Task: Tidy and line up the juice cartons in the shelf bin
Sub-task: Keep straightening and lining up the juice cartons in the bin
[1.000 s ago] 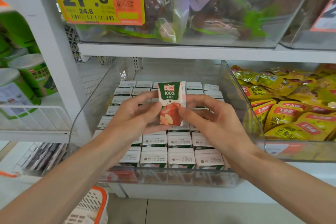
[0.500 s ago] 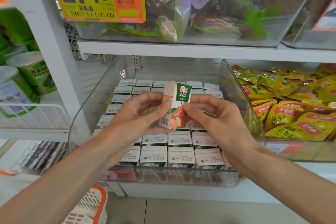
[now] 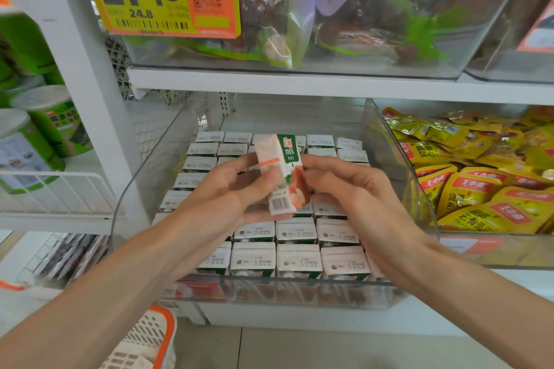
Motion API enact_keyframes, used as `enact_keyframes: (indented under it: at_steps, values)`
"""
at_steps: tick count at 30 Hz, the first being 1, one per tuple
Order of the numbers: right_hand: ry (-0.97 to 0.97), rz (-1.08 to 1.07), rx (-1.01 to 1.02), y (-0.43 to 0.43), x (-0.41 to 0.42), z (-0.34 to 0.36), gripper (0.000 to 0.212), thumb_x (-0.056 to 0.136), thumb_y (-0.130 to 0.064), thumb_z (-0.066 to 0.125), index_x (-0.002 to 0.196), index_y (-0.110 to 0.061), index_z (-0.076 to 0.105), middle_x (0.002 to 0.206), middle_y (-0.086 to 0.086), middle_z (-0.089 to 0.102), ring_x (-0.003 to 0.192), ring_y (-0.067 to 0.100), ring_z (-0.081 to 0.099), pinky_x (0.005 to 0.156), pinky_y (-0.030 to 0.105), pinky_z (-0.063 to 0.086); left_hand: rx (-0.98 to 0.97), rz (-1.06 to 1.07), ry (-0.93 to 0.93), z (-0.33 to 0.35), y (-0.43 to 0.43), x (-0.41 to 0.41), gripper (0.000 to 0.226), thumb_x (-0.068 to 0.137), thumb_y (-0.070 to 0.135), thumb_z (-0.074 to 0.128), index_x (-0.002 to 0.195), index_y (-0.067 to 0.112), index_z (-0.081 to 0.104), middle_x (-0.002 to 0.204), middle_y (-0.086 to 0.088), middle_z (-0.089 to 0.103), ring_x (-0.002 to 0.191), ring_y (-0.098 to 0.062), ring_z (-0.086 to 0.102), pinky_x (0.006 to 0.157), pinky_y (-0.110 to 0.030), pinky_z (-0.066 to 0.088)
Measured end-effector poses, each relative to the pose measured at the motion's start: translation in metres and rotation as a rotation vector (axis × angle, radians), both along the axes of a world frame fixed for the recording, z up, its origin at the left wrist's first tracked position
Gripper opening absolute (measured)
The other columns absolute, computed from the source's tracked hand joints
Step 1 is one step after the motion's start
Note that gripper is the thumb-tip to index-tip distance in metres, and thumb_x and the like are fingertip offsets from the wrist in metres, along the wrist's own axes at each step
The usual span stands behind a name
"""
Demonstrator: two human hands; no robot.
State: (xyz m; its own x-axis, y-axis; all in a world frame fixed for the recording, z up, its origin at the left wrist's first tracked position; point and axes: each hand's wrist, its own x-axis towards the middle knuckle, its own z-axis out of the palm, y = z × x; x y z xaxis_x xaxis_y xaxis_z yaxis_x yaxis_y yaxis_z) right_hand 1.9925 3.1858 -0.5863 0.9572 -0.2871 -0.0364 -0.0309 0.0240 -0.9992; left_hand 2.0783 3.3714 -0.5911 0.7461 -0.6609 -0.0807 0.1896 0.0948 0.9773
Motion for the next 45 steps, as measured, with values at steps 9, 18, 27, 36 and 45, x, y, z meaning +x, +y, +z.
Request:
enact_keyframes:
  at_steps: [9,18,27,36,45]
  values:
    - [-0.052,0.077,-0.05,-0.003,-0.002,-0.004,0.035,0.087,-0.02,0.083,0.121,-0.015,0.075,0.115,0.0,0.08,0.108,0.011,0.076,0.093,0.019,0.058,0.047,0.063,-0.096,-0.001,-0.002,0.0,0.059,0.078,0.046,0.075,0.132,0.022,0.067,0.12,0.0,0.078,0.106,-0.021,0.077,0.082,-0.028,0.063]
    - [-0.032,0.045,-0.034,-0.004,-0.002,-0.003,0.019,0.1,-0.022,0.071,0.116,-0.019,0.08,0.109,0.001,0.082,0.11,0.022,0.076,0.108,0.048,0.055,-0.002,0.038,-0.065,0.0,-0.002,0.003,0.044,0.09,0.028,0.069,0.133,0.021,0.061,0.115,-0.011,0.079,0.106,-0.028,0.077,0.085,-0.032,0.063]
    - [-0.082,0.028,-0.089,-0.003,0.0,-0.007,0.03,0.089,-0.022,0.083,0.118,-0.021,0.074,0.107,-0.004,0.081,0.1,0.013,0.078,0.088,0.023,0.061,0.001,0.111,-0.053,-0.007,-0.002,0.005,0.055,0.08,0.019,0.08,0.132,0.021,0.063,0.119,-0.004,0.077,0.105,-0.026,0.077,0.08,-0.037,0.065]
    - [-0.115,-0.031,-0.119,-0.006,0.0,-0.008,0.03,0.086,-0.018,0.086,0.115,-0.025,0.078,0.1,-0.006,0.081,0.096,0.008,0.078,0.082,0.014,0.058,0.012,0.07,-0.089,-0.006,0.0,0.005,0.042,0.09,0.013,0.071,0.13,0.023,0.068,0.127,0.003,0.074,0.112,-0.024,0.075,0.086,-0.039,0.064]
    - [-0.208,-0.023,-0.255,-0.006,0.001,-0.011,0.034,0.083,-0.005,0.089,0.11,-0.019,0.073,0.112,-0.007,0.08,0.113,0.011,0.073,0.096,0.031,0.061,0.132,0.188,-0.398,-0.001,0.003,0.003,0.047,0.071,0.021,0.086,0.111,0.043,0.074,0.123,0.023,0.073,0.118,0.001,0.068,0.097,-0.024,0.054]
